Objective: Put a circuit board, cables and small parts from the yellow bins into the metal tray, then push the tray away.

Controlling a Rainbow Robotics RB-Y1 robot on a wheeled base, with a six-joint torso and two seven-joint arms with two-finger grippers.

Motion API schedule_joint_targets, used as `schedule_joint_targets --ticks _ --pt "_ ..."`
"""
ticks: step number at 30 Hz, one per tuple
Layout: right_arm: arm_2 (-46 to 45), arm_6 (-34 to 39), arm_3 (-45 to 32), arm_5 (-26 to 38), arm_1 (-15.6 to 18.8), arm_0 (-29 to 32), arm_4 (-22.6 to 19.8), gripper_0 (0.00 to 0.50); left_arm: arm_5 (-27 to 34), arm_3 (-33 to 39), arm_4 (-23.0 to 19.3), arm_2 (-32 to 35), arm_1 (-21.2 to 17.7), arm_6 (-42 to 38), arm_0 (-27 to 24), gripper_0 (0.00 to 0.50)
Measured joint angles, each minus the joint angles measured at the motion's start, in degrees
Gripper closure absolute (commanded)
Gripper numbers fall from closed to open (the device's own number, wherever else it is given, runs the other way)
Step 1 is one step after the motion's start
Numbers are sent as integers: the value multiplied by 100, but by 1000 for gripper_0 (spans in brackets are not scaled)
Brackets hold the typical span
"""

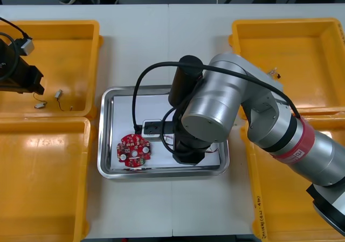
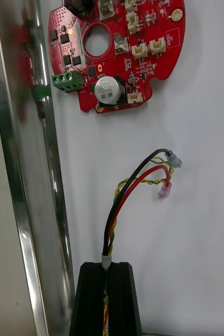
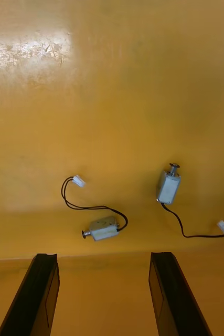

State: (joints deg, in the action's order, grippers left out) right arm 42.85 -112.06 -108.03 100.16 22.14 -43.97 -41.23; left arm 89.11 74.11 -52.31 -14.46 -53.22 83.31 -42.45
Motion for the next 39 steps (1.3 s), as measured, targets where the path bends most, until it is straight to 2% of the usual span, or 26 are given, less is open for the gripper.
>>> schedule_joint_targets --ticks 9,19,27,35,36,37,39 --pt "388 -113 258 -327 -23 -30 172 500 -419 -371 77 -64 4 0 0 0" --pt "519 -236 588 -403 -241 -55 474 500 -692 -646 257 -201 93 0 0 7" --pt "525 -300 867 -417 -335 -102 597 500 -710 -694 255 -364 201 0 0 30" --pt "602 -313 996 -422 -335 -189 622 500 -710 -752 253 -364 366 0 0 32" --pt "605 -318 996 -422 -335 -193 622 438 -710 -765 253 -364 379 0 0 32" --pt "605 -322 996 -422 -336 -195 622 404 -710 -778 252 -364 387 0 0 33" --pt "606 -324 996 -423 -336 -196 622 264 -710 -799 250 -364 395 0 0 31"
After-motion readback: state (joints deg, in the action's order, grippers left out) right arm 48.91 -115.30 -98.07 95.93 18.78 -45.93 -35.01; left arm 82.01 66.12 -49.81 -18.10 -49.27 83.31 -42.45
